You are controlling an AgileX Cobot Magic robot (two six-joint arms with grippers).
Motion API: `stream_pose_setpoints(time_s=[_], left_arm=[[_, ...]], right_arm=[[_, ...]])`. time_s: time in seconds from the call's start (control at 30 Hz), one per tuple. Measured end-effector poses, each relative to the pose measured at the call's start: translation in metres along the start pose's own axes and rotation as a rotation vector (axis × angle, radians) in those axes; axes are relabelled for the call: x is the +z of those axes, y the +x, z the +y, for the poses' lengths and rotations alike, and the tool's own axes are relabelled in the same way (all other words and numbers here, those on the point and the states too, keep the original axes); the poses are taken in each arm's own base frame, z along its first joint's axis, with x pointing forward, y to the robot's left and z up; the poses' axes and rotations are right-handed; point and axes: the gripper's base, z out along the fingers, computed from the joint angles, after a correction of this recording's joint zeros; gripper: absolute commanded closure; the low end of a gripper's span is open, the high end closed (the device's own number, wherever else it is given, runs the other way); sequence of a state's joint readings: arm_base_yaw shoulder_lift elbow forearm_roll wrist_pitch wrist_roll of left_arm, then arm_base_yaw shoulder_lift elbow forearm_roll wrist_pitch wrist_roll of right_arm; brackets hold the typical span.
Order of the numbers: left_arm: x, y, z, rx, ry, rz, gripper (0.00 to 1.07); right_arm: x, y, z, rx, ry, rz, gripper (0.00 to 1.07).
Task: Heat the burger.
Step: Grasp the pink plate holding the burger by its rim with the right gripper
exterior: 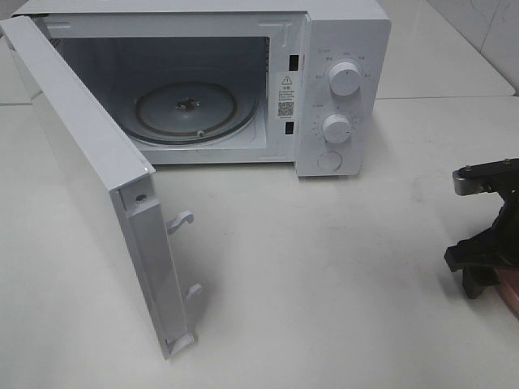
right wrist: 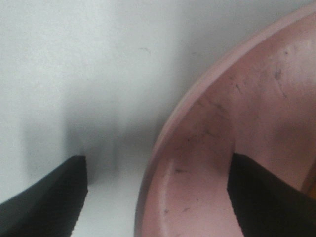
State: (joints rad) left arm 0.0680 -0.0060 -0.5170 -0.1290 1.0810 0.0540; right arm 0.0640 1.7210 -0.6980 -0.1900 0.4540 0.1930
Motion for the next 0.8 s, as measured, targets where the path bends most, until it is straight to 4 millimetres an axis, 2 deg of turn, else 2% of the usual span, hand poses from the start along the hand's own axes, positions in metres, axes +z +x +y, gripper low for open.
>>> stream_pose_setpoints(time_s=[0.63, 0.67, 0.7, 0.8], left_arm=[[0.0000, 0.0000, 0.0000, 0.000, 0.000, 0.000, 0.09], [0.0000, 0.0000, 0.0000, 0.000, 0.000, 0.000, 0.09], [0.0000, 0.0000, 0.0000, 0.000, 0.000, 0.000, 0.09], [0.0000, 0.0000, 0.0000, 0.000, 0.000, 0.000, 0.09]], right_arm=[[0.0064, -0.0016, 0.0008, 0.004, 0.000, 0.032, 0.35], [0.0064, -0.0016, 0.0009, 0.007, -0.001, 0.032, 0.39], [0.0064, -0.0016, 0.0012, 0.019, -0.005, 0.033, 0.48], [0.0064, -0.0015, 0.0013, 0.020, -0.006, 0.033, 0.55]])
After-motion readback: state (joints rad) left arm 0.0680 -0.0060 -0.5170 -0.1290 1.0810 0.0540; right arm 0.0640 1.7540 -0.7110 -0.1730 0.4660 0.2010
